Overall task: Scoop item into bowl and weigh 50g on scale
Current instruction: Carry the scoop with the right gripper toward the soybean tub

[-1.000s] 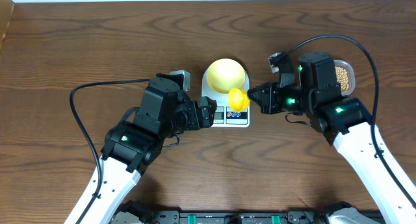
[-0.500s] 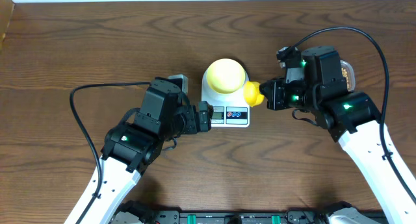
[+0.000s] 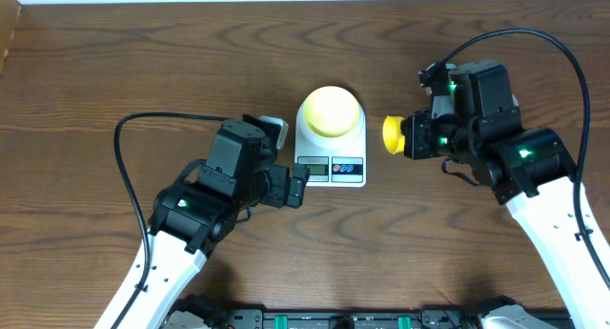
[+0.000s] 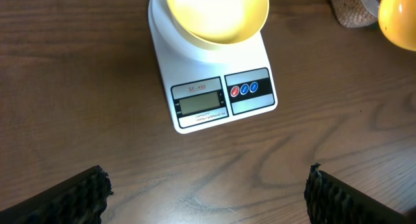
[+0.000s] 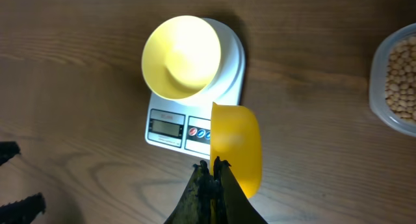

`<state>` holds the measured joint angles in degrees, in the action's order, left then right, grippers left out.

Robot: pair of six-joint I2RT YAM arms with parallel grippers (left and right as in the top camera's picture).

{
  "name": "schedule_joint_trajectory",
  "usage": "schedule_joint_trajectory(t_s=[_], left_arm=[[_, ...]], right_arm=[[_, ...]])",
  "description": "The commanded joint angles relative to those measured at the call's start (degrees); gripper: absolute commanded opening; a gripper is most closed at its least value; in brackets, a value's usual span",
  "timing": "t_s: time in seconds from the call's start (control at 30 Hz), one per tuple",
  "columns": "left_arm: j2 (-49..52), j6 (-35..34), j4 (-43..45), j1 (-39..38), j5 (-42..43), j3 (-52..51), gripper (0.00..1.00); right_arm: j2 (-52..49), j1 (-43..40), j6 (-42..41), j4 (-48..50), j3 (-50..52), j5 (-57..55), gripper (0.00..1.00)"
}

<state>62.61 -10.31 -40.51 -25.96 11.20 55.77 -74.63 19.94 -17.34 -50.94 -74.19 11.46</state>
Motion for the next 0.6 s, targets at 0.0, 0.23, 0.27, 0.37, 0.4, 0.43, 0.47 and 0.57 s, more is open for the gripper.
schedule_joint_trajectory(t_s=[0.0,0.23,0.27,0.37,0.4,0.43,0.47,0.57], left_arm=[[-0.1,1.7,-0.2,0.3,-0.8,-0.3,0.98],[-0.1,5.4,-0.2,0.3,-0.8,-0.3,0.98],[-0.1,6.2,-0.2,0.3,-0.8,-0.3,0.98],[-0.1,6.7,-0.5,0.3,-0.8,-0.3,0.98],[-0.1,6.7,-0.7,0.3,-0.8,-0.3,0.98],[-0.1,6.7,-1.0,0.3,-0.8,-0.3,0.98],[-0.1,6.7,-1.3,0.3,-0.8,-0.3,0.98],[-0.1,6.7,-2.0,0.3,-0.8,-0.3,0.98]], right_arm=[[0.0,-0.2,0.7,0.0,-1.1,-2.2,0.01],[0.0,-0.2,0.7,0.4,-1.1,-2.5,0.01],[0.0,-0.2,0.7,0.5,-1.1,-2.6,0.01],[0.0,-0.2,0.7,1.4,-1.1,-2.8,0.01],[0.0,-0.2,0.7,1.7,-1.1,-2.8,0.01],[0.0,-0.2,0.7,2.0,-1.1,-2.8,0.01],[0.0,-0.2,0.7,2.2,-1.1,-2.8,0.01],[0.0,-0.2,0.7,2.4,-1.1,-2.8,0.01]])
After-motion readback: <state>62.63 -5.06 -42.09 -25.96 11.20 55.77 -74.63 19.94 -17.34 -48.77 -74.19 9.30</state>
